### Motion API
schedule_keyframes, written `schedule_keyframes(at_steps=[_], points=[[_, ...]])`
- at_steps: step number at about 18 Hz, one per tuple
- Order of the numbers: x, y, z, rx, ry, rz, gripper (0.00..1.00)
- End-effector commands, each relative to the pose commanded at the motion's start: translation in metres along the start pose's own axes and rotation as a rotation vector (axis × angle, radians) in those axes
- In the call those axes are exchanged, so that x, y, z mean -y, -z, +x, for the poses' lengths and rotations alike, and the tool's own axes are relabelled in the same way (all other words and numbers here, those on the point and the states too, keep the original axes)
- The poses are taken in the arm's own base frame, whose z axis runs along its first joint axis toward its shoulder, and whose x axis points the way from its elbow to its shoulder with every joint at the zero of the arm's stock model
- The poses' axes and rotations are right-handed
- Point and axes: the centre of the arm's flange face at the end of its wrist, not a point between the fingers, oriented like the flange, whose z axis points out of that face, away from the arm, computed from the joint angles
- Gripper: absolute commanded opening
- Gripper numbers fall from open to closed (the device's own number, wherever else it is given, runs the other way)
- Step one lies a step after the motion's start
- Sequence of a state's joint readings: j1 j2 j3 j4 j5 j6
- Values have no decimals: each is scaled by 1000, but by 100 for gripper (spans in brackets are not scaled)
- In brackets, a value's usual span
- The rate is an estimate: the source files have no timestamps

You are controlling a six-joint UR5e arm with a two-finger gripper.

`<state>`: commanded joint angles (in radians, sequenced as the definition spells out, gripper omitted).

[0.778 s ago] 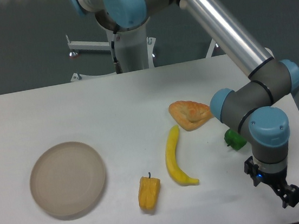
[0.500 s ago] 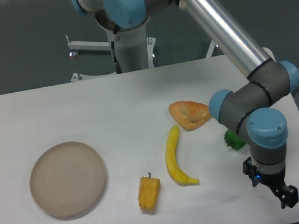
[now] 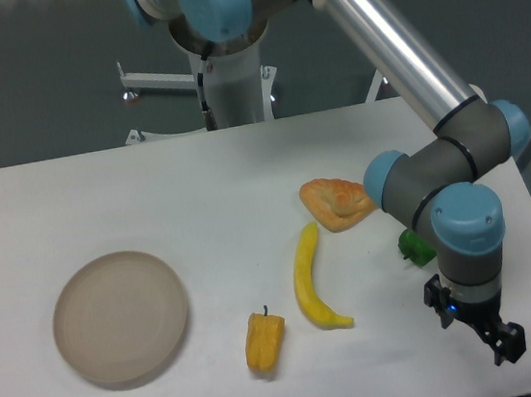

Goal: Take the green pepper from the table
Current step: 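Raise the open gripper and move it above the green pepper, then align the open gripper over the green pepper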

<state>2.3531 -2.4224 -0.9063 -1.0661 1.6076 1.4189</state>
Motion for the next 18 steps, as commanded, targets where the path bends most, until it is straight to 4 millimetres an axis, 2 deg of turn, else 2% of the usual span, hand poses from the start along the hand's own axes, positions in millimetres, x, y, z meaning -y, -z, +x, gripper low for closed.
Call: schedule_keyframes(at_steps=[1, 6, 8, 10, 13, 15, 18], points=[[-7, 3, 6, -21, 7, -6, 100], [-70, 28, 17, -118, 71, -39, 100], [-84, 34, 24, -156, 82, -47, 100], [-106, 38, 31, -183, 111, -41, 100], [-141, 29, 41, -230, 207, 114, 100], [-162, 22, 54, -263, 254, 168, 100], [-165, 8, 68, -296, 269, 196, 100]])
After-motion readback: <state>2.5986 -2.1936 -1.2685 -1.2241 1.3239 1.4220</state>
